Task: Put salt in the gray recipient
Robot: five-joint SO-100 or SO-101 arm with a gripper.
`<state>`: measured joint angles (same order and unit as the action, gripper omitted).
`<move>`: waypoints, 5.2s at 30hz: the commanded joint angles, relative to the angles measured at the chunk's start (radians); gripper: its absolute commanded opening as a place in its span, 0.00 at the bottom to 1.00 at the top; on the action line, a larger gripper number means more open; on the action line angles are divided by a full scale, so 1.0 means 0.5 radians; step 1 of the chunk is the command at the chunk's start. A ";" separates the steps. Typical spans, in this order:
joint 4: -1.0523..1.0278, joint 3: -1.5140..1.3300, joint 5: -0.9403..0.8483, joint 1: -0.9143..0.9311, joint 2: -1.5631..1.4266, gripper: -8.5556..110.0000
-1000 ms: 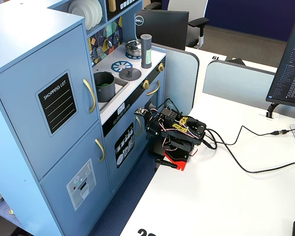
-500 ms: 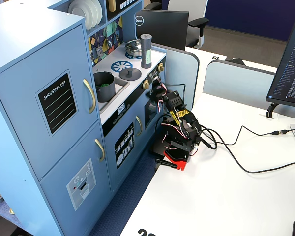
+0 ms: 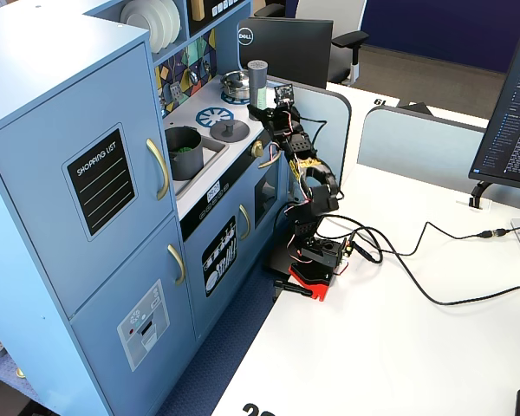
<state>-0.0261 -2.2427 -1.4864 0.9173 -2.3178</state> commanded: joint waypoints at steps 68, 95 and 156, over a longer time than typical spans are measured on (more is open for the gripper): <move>-1.736 2.098 4.685 -1.816 0.595 0.07; -1.528 2.629 5.047 -1.917 1.172 0.07; -1.430 2.565 2.120 -1.006 1.190 0.07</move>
<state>-0.7854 -0.9741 -0.0291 0.2316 -1.6567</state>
